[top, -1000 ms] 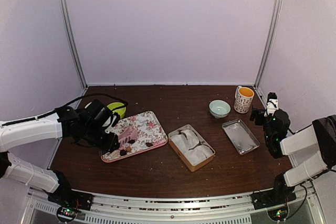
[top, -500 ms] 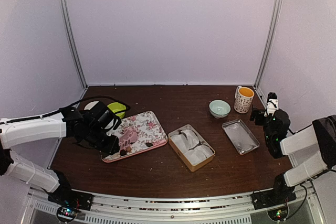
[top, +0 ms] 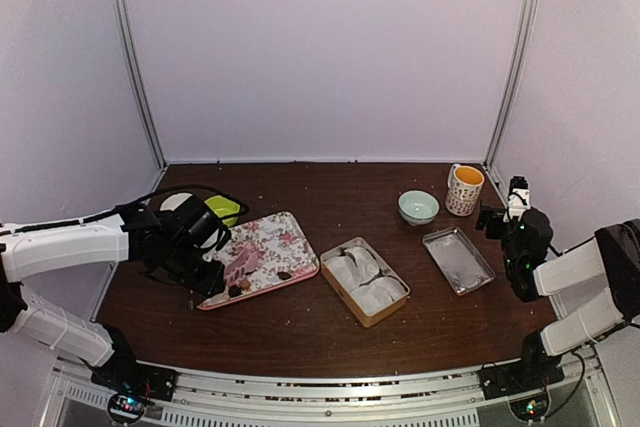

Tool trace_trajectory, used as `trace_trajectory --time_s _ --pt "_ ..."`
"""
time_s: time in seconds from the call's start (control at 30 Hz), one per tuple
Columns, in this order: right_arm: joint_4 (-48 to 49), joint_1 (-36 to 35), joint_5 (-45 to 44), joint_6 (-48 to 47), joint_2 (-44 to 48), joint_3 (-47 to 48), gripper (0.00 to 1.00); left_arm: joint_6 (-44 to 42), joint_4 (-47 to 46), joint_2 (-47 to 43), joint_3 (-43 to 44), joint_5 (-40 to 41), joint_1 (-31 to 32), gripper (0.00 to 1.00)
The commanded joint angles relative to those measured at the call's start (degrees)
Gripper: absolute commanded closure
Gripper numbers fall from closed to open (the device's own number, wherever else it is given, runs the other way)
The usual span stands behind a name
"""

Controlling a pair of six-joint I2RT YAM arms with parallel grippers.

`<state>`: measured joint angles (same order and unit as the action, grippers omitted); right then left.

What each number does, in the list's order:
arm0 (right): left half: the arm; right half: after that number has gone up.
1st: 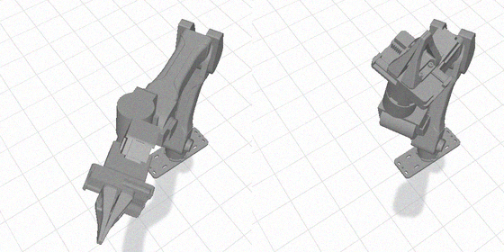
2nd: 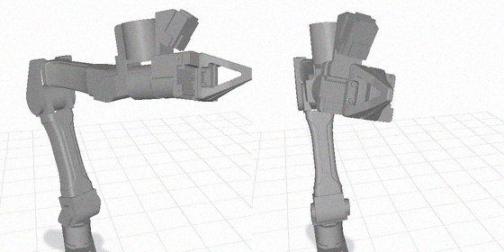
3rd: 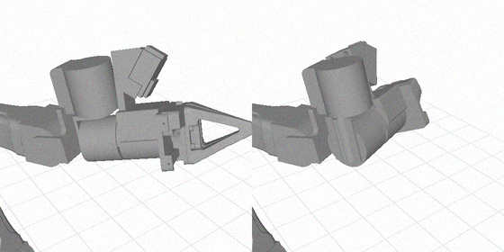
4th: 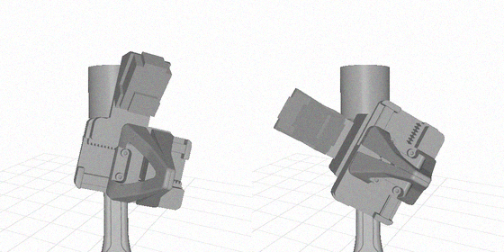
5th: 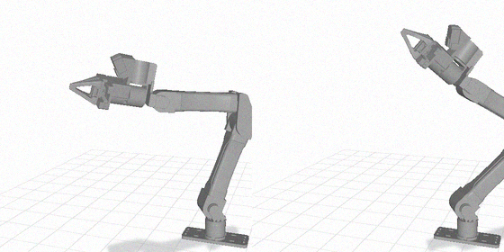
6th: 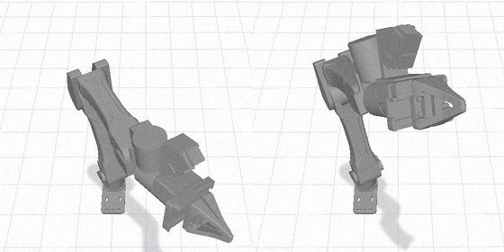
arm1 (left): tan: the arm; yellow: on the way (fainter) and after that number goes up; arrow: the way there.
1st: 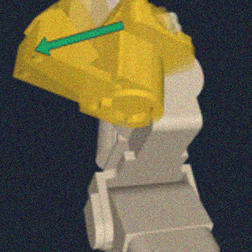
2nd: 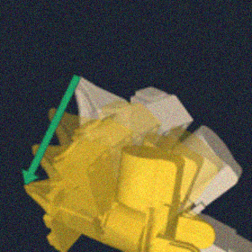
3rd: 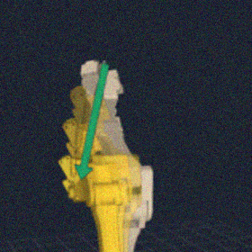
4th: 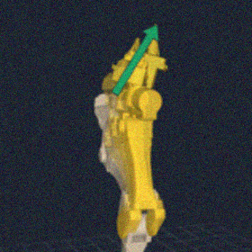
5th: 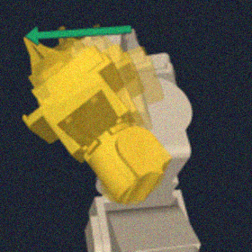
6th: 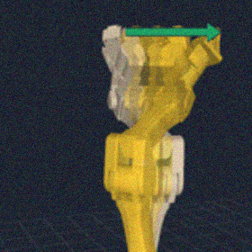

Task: Pack the chocolate

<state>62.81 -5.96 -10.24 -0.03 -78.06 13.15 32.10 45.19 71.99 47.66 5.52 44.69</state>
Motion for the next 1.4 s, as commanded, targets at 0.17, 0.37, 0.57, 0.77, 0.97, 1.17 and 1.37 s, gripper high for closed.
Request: trace_trajectory --time_s 0.17,0.37,0.57,0.77,0.97,1.17,1.37 --pt "0.2 0.4 0.2 0.1 0.2 0.8 0.0 1.3 0.8 -3.4 3.6 0.4 0.3 0.72" --pt "0.2 0.5 0.2 0.1 0.2 0.7 0.0 1.2 0.8 -3.5 3.7 -0.1 0.3 0.7" --pt "0.2 0.4 0.2 0.1 0.2 0.8 0.0 2.0 4.2 -2.9 4.6 0.0 0.3 0.66" --pt "0.2 0.4 0.2 0.1 0.2 0.8 0.0 2.2 4.4 -3.1 4.2 -0.6 0.3 0.65" --pt "0.2 0.4 0.2 0.1 0.2 0.7 0.0 2.2 4.2 -1.2 4.1 0.5 0.3 0.64" --pt "0.2 0.4 0.2 0.1 0.2 0.8 0.0 1.8 4.3 0.5 5.1 0.5 0.3 0.67" --pt "0.2 0.4 0.2 0.1 0.2 0.8 0.0 1.7 4.4 -0.6 4.8 0.0 0.3 0.73"
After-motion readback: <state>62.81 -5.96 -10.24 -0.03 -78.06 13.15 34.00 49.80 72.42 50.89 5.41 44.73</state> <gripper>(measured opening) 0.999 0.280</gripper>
